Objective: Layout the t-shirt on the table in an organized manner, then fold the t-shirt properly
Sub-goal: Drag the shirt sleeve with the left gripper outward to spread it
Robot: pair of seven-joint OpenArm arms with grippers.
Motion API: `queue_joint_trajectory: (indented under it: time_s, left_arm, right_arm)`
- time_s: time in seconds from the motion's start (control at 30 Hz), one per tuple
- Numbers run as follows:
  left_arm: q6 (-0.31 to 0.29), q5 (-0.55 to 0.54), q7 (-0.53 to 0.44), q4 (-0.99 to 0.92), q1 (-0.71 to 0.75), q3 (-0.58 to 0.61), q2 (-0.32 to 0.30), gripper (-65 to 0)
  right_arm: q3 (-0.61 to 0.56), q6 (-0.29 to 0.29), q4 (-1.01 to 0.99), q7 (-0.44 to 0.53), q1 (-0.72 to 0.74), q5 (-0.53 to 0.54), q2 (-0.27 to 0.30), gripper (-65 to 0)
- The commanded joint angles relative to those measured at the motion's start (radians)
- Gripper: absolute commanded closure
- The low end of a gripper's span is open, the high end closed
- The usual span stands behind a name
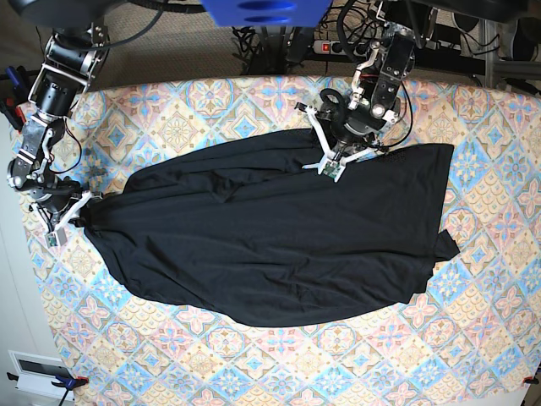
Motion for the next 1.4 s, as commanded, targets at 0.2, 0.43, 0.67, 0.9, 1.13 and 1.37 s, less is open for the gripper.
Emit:
queue_joint_trajectory:
  time_s: [0.2,0.43,0.67,0.9,1.13,1.37]
  left_arm:
    - [-0.011,-0.054,0.032,0.132,0.083,-0.139,-0.030,0.0]
    - [-0.011,-0.232,0.032,0.228,0.187,-0.383,-0.030,0.0]
    - [-0.011,-0.465,0.039,0.227,0.244,-0.593,-0.041,0.0]
    - [-0.011,-0.485,0.041,0.224,0.261,-0.597,-0.101,0.0]
    - [-0.007,-0.483,0.041,0.189,0.255,-0.541,-0.164,-4.9]
    - [-0.008,-0.488,0.032,0.178,0.250,-0.539,-0.159,-11.7]
  right_arm:
    - [0.008,0.000,0.019,0.020,0.024,0.019,0.022,0.0]
    - [0.008,-0.003,0.013,0.020,0.024,0.019,0.022,0.0]
    - [0.008,-0.003,0.012,0.020,0.024,0.018,0.022,0.0]
    - [0.009,-0.037,0.016,0.024,0.024,-0.079,0.023,0.0]
    - [0.009,-0.042,0.019,0.023,0.024,-0.107,0.023,0.0]
    - [0.009,-0.042,0.019,0.023,0.024,-0.107,0.023,0.0]
